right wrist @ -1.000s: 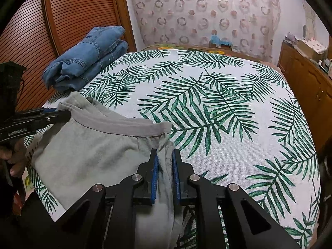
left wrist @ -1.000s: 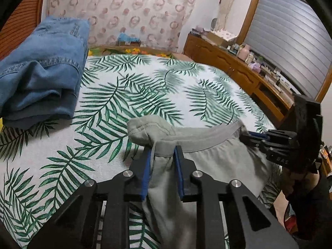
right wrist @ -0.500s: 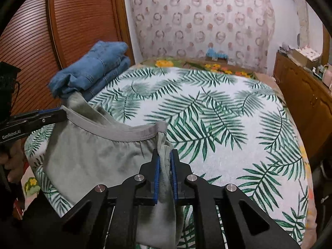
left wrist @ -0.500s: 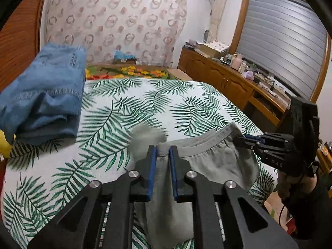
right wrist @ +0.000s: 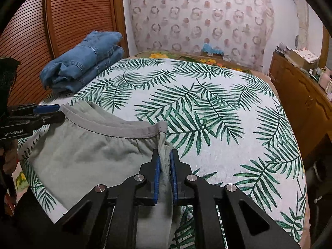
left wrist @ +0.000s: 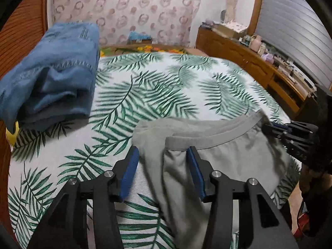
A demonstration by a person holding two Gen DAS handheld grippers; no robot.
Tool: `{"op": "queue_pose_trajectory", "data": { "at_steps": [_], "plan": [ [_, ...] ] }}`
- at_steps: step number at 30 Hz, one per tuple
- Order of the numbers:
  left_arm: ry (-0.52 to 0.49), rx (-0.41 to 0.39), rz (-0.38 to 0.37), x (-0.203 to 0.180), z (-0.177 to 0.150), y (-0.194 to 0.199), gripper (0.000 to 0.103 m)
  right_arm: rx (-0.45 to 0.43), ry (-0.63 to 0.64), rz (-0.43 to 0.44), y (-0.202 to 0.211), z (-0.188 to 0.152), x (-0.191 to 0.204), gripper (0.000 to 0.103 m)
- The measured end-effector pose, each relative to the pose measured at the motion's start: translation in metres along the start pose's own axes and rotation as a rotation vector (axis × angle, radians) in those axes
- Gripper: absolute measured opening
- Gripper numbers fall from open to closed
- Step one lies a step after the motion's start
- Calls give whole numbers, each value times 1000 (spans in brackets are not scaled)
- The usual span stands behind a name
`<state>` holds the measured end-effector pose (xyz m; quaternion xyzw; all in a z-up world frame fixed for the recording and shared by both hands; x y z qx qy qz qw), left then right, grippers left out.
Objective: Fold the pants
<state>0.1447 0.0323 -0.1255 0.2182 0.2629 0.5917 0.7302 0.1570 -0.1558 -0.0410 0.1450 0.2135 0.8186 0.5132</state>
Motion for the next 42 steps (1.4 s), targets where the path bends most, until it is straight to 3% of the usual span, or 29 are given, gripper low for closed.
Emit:
{"op": "queue_pose_trajectory", "data": {
  "at_steps": [3, 7, 9, 11, 13, 26, 42],
  "plan": [
    [15, 41, -10, 4, -5, -11, 50, 0, 3, -2, -2, 0, 1, 9],
    [23, 35, -25, 5, -4, -14, 50, -3, -10, 8, -2, -1, -1, 9],
    [17, 27, -50, 3, -4, -15, 37, -9, -22, 18, -1, -2, -3, 9],
    [34, 26, -100, 1, -5, -14, 18, -20, -34, 36, 1, -4, -5, 9],
    [26, 6, -106, -2, -5, -8, 15, -39, -46, 45, 4, -4, -7, 9],
    [-16, -234, -154, -31, 33, 73, 14, -175, -53, 58, 56, 17, -12, 9],
    [-67, -369, -117, -34, 64, 123, 14, -309, 31, 65, 101, 53, -1, 9]
  ]
}}
Point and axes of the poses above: each gripper's, at about its wrist camera, not at the fingertips, and y roughly against the way its jaws point, x to its left, z to its top, the point moved 3 cm from there along -y, roughly the way its jaws point, and after that the axes turned 9 degrees about -x, right-handed, at the moved point
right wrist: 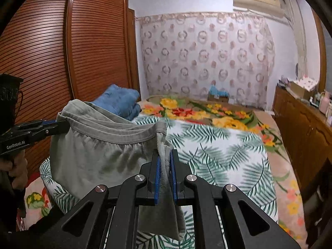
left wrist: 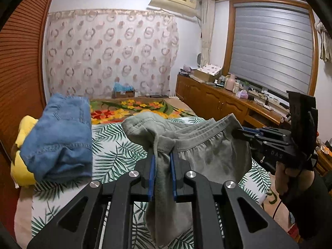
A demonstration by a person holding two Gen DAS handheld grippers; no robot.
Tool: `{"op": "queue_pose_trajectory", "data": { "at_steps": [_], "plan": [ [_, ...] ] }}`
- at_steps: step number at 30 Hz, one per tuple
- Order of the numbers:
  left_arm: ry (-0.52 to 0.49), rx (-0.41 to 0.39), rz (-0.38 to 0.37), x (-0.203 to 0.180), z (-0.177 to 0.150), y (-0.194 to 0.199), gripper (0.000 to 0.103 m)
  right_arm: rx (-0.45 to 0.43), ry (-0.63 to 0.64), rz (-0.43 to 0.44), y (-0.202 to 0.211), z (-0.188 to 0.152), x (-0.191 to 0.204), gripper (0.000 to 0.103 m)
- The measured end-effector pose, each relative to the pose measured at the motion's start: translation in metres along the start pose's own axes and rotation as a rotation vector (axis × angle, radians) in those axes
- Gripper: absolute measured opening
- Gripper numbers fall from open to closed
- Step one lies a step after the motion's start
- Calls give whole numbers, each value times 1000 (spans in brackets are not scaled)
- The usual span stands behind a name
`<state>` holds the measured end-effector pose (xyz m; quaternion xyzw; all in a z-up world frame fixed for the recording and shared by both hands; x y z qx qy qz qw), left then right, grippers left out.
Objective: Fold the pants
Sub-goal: 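Lift the folded grey garment with both grippers and carry it onto the folded jeans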
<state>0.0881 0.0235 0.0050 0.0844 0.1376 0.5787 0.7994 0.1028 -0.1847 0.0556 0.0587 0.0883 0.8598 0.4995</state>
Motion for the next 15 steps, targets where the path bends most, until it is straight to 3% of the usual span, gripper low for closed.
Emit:
{"op": "queue_pose_trajectory", "data": {
  "at_steps": [15],
  "plan": [
    [0, -27, 49, 34, 14, -5, 14, -10, 58, 46, -36, 17, 7, 9]
  ]
}}
Point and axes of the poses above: each gripper's, at about its wrist camera, not at the fingertips, and y roughly against the way its jaws point, x to its left, z to its top, the point moved 3 cm from there along -y, roughly the way its jaws point, and after that the axes turned 9 degrees about -x, right-handed, at the moved point
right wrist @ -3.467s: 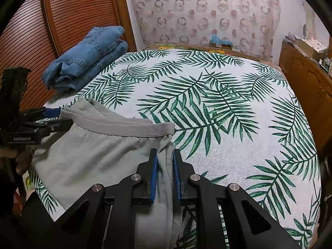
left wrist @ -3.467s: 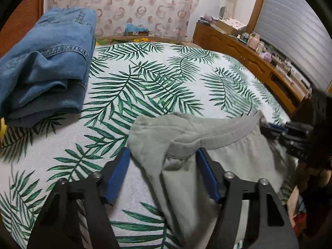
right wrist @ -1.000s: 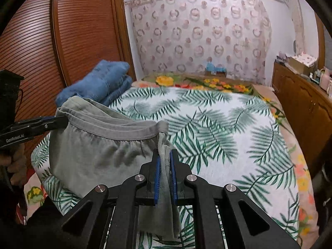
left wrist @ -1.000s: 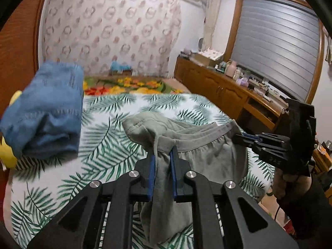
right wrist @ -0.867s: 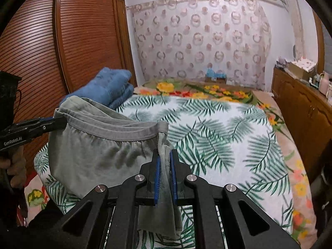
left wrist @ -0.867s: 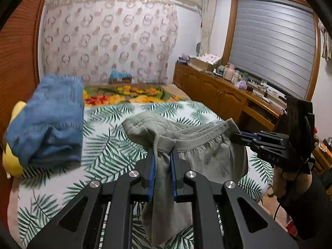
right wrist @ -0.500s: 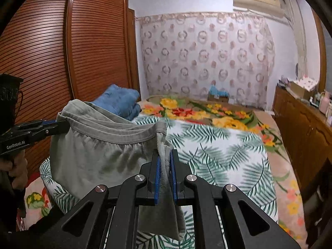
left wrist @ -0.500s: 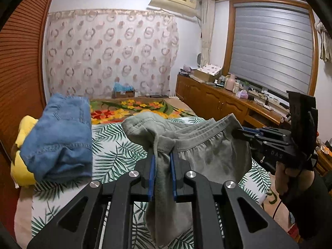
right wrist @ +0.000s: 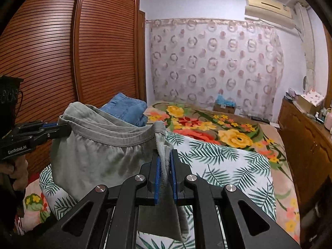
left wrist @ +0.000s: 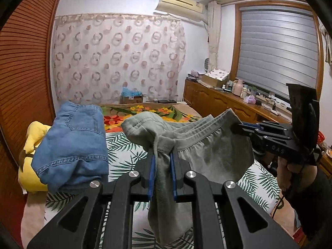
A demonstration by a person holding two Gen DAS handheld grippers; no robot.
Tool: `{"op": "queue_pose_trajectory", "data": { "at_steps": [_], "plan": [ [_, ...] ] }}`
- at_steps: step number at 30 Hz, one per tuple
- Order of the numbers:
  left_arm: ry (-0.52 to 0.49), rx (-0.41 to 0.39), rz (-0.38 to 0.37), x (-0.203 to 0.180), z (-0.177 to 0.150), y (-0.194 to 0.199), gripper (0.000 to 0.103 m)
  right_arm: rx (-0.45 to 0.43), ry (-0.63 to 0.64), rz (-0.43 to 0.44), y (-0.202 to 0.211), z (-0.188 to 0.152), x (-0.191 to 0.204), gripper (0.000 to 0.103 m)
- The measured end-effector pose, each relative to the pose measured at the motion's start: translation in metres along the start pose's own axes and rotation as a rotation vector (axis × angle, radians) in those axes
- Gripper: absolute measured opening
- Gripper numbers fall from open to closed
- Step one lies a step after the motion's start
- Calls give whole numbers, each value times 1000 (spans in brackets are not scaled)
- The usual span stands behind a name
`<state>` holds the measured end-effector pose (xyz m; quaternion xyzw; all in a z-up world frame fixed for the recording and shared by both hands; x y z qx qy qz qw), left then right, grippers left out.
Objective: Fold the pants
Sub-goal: 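Lift the folded grey garment with both grippers and carry it onto the folded jeans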
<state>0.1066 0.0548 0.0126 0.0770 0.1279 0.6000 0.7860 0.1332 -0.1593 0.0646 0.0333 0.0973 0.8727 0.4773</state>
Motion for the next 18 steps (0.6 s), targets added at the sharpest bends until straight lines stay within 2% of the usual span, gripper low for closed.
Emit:
{"op": "queue_pose_trajectory", "data": {
  "at_steps": [9, 18],
  "plan": [
    [29, 6, 36, 31, 7, -15, 14, 22, 43, 34, -44, 19, -5, 9],
    [45, -12, 93, 73, 19, -27, 14, 25, 118, 101, -108, 45, -3, 9]
  ]
}}
Point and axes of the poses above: each gripper's, at about its wrist camera, not at the fingertips, and y roughly against the way its jaws point, x to its left, z to its top, the point moved 3 cm from there along -y, roughly the way its jaws point, and after that the axes turned 9 degrees about -x, right-handed, at the moved point
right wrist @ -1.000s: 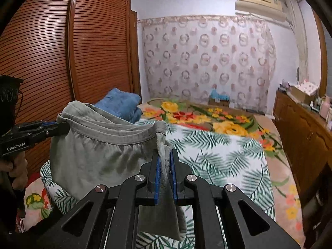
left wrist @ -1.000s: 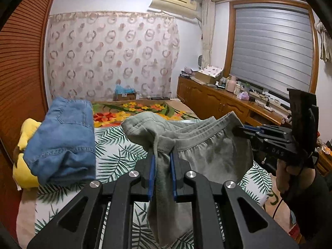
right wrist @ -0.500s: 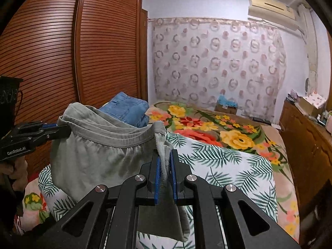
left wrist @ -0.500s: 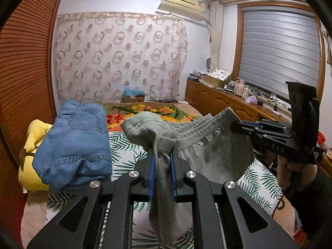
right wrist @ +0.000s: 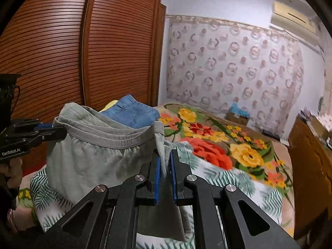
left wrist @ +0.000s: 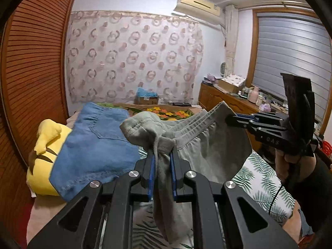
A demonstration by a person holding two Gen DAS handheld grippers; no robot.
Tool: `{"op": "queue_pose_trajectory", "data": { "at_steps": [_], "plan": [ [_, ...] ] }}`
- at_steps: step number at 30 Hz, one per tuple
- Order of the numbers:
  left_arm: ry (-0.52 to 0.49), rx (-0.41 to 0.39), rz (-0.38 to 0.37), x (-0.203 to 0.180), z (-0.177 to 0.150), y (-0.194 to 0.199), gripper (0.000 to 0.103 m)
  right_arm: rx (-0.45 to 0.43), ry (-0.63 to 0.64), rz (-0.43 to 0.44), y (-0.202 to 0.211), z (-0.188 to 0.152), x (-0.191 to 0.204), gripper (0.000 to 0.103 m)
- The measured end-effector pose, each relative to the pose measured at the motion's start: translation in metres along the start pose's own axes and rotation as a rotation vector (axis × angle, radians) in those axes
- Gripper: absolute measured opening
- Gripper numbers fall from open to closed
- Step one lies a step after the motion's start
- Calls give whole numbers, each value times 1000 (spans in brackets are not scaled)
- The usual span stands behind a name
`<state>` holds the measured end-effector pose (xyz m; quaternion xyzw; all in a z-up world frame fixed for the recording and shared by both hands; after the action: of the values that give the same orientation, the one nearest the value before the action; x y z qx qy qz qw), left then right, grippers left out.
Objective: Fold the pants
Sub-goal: 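Lift the folded grey garment with both grippers and carry it onto the folded jeans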
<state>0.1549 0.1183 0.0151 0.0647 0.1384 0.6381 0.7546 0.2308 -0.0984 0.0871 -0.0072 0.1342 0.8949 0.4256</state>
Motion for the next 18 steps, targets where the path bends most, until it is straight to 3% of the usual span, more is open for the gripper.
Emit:
{"op": "queue_pose_trajectory", "data": {
  "at_steps": [9, 18],
  "plan": [
    [21, -11, 105, 52, 12, -27, 14, -12, 54, 54, -78, 26, -12, 9],
    [57, -10, 188, 92, 0, -42, 14, -37, 75, 140, -141, 32, -25, 9]
  ]
}}
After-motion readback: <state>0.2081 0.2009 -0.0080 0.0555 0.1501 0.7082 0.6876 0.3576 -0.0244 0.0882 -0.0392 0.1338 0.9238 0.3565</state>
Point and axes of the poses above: each gripper's, at about its wrist camera, not at the fingertips, and y roughly against the way its jaws point, x to its left, z to its top, the point moved 3 cm from there along -y, roughly the way its jaws point, and after that the axes turned 9 degrees about -x, right-handed, at the moved point
